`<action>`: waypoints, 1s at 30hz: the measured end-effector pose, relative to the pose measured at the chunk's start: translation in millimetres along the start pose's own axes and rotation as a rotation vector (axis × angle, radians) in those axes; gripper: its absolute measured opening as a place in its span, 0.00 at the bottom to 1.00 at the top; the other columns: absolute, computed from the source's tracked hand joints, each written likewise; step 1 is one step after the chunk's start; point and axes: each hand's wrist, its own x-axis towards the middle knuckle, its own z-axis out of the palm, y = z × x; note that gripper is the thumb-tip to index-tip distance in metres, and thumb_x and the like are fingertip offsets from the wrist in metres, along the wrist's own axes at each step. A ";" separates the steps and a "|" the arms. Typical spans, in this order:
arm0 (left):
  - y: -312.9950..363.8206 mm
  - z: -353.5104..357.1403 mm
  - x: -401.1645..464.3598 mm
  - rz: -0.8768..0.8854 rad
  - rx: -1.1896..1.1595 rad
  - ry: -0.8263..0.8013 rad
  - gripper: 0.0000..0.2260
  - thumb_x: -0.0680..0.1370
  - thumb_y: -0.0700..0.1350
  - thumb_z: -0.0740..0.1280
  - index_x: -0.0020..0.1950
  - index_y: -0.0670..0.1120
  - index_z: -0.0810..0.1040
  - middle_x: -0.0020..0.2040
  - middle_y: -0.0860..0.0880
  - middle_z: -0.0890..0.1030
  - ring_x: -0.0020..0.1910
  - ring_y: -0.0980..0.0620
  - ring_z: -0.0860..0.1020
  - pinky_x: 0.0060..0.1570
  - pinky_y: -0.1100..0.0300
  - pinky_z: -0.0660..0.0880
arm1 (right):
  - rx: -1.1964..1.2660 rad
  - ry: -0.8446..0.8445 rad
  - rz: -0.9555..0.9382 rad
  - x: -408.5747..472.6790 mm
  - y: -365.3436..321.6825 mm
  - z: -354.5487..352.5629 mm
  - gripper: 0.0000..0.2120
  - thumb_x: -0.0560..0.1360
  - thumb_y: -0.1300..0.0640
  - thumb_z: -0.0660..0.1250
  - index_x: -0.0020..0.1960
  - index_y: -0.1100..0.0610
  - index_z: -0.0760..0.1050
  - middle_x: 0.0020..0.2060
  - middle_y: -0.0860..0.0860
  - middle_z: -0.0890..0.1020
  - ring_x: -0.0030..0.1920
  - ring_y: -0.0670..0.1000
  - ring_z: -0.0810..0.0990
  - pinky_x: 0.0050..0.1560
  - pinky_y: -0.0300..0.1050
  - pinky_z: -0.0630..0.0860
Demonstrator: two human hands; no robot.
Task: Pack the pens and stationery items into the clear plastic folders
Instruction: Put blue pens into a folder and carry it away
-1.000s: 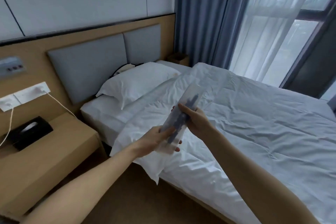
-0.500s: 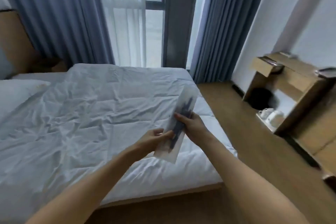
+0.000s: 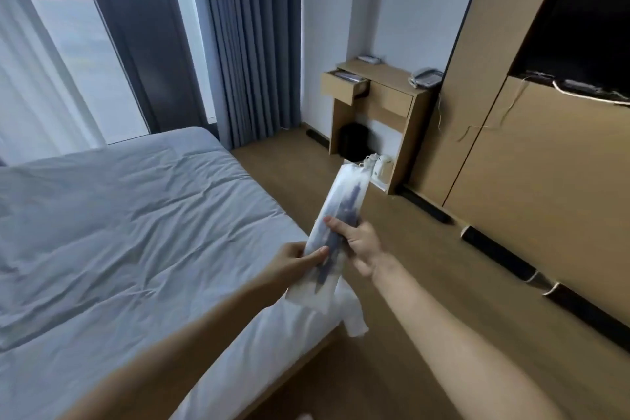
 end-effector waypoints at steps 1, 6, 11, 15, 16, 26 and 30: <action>2.7 1.9 17.8 0.005 0.005 -0.015 0.11 0.77 0.51 0.67 0.48 0.43 0.81 0.42 0.44 0.83 0.41 0.49 0.82 0.43 0.56 0.79 | -0.004 0.028 -0.002 12.8 -4.7 -6.0 0.03 0.72 0.67 0.70 0.45 0.64 0.77 0.38 0.55 0.83 0.36 0.50 0.84 0.36 0.43 0.81; 24.2 12.5 109.4 0.014 -0.021 -0.070 0.15 0.73 0.54 0.71 0.46 0.42 0.82 0.43 0.42 0.83 0.39 0.50 0.82 0.43 0.55 0.79 | -0.010 0.129 0.021 79.9 -35.6 -42.3 0.15 0.70 0.65 0.72 0.56 0.64 0.75 0.52 0.60 0.81 0.53 0.60 0.81 0.58 0.56 0.77; 47.5 28.3 204.4 -0.025 -0.006 -0.084 0.16 0.73 0.54 0.71 0.47 0.41 0.83 0.42 0.44 0.84 0.40 0.48 0.82 0.45 0.52 0.79 | -0.067 0.184 0.000 146.0 -70.2 -81.9 0.13 0.70 0.66 0.72 0.53 0.60 0.76 0.50 0.57 0.82 0.49 0.56 0.82 0.58 0.55 0.77; 61.4 59.6 268.1 -0.075 -0.060 -0.145 0.15 0.74 0.53 0.71 0.46 0.40 0.81 0.40 0.44 0.83 0.38 0.49 0.81 0.41 0.56 0.77 | -0.091 0.260 -0.024 194.4 -93.9 -122.9 0.10 0.70 0.68 0.71 0.49 0.59 0.77 0.45 0.55 0.82 0.42 0.52 0.82 0.40 0.40 0.79; 63.9 68.4 285.3 -0.081 -0.063 -0.155 0.15 0.74 0.53 0.71 0.46 0.40 0.81 0.40 0.44 0.83 0.38 0.49 0.81 0.42 0.56 0.77 | -0.092 0.265 -0.028 207.5 -99.6 -135.7 0.10 0.70 0.68 0.71 0.48 0.59 0.77 0.45 0.55 0.82 0.42 0.51 0.82 0.40 0.40 0.79; 107.0 151.0 462.2 -0.120 -0.059 -0.258 0.20 0.74 0.55 0.71 0.58 0.43 0.76 0.49 0.45 0.83 0.48 0.49 0.82 0.50 0.56 0.78 | -0.413 0.216 -0.122 348.6 -179.6 -267.3 0.13 0.68 0.65 0.74 0.50 0.56 0.78 0.46 0.52 0.84 0.48 0.51 0.82 0.45 0.38 0.78; 143.2 161.1 520.6 -0.059 -0.085 -0.061 0.19 0.76 0.50 0.70 0.65 0.49 0.72 0.55 0.48 0.82 0.53 0.51 0.81 0.50 0.58 0.77 | -0.675 0.155 -0.226 405.4 -224.4 -293.5 0.15 0.67 0.62 0.75 0.51 0.52 0.76 0.45 0.44 0.82 0.46 0.46 0.81 0.46 0.35 0.77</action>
